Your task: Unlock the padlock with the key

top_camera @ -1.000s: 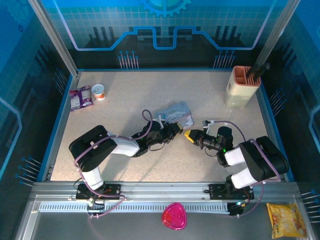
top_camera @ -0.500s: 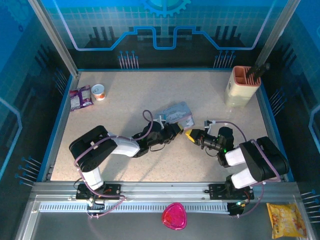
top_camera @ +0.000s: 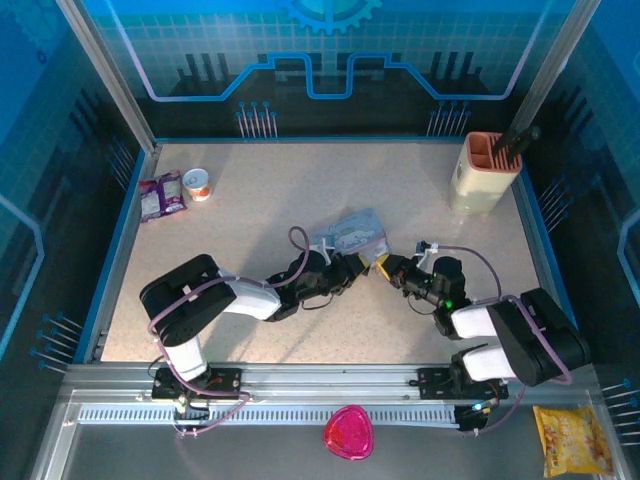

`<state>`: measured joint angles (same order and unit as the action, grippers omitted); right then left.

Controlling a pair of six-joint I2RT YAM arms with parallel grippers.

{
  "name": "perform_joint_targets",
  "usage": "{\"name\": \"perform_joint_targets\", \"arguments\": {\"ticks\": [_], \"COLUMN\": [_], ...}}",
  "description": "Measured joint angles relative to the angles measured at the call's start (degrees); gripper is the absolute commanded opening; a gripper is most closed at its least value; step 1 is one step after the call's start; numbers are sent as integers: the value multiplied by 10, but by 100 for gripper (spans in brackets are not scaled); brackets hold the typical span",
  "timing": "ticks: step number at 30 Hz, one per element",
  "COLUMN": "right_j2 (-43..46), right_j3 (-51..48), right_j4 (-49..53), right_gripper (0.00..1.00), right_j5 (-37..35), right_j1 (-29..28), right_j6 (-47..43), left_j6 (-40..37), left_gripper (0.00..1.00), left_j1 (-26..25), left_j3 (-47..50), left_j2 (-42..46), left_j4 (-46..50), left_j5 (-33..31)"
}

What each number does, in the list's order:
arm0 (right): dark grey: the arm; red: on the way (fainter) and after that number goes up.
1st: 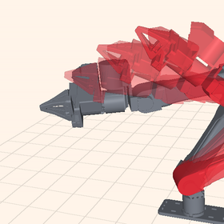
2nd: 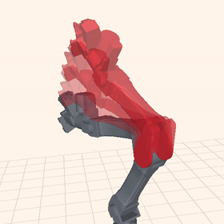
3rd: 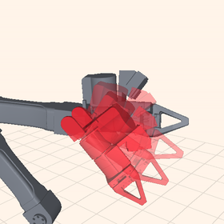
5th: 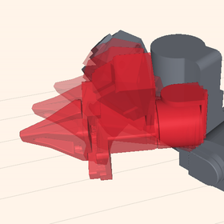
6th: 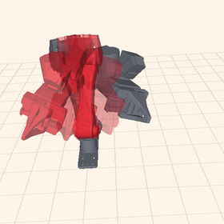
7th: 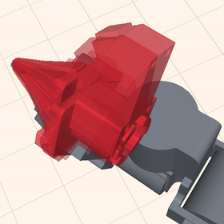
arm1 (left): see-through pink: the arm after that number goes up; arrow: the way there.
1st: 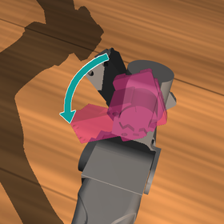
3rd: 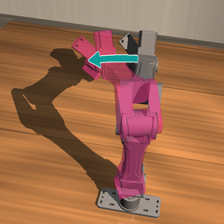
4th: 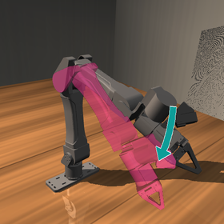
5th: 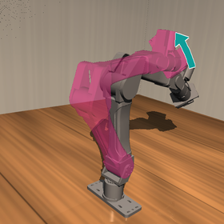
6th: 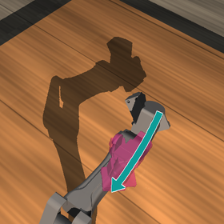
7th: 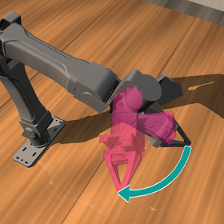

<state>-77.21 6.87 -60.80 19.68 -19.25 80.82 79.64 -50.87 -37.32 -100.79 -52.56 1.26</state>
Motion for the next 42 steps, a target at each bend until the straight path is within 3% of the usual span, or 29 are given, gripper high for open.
{"name": "perform_joint_targets", "arguments": {"ticks": [7,12,21,27,42], "right_j2": [96,163,132,92,91], "right_j3": [-22,-23,-24,-25,-30], "right_j4": [82,158,140,98,76], "right_gripper": [0,0,0,0,0], "right_j5": [-164,-226,-340,-376,-450], "right_j1": [-90,-124,-192,-210,-280], "right_j6": [-13,-29,-28,-23,7], "left_j6": [0,1,14,15,30], "left_gripper": [0,0,0,0,0], "left_j1": [-3,-5,-7,-7,-10], "left_j3": [5,5,5,4,-14], "left_j2": [0,0,0,0,-3], "left_j4": [0,-1,11,22,25], "left_j5": [3,13,8,0,-17]}}
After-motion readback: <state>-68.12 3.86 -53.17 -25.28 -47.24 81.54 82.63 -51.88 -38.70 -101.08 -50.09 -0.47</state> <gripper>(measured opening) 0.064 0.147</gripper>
